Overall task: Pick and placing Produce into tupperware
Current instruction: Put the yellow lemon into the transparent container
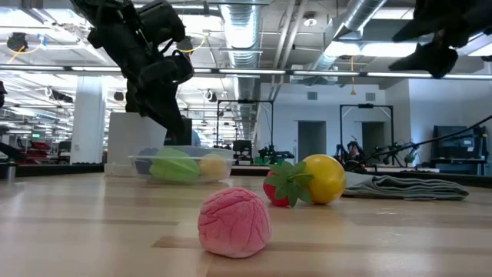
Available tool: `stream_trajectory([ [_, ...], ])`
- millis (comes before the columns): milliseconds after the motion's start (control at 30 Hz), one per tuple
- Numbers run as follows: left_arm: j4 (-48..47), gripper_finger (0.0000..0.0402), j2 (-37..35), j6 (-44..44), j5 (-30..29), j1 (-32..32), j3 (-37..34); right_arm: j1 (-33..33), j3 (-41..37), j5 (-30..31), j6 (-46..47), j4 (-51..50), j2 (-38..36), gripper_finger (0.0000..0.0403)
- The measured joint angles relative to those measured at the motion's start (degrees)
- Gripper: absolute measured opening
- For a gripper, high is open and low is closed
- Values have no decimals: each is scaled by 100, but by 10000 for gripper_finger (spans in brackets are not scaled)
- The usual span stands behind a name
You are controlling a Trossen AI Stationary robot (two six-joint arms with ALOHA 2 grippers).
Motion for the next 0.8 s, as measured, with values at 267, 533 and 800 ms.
stream_trajectory([
  [267, 2, 155, 0, -412, -60, -929, 0, 575, -2, -254, 0, -165, 1079, 328],
  [533, -3, 155, 0, -933, -675, -1993, 0, 1059, -2, -734, -1239, 1016, 2860, 328],
  [800, -342, 155, 0, -1784, -1309, -2920, 0, 914, 429, -1361, -1965, 1547, 4445, 324],
])
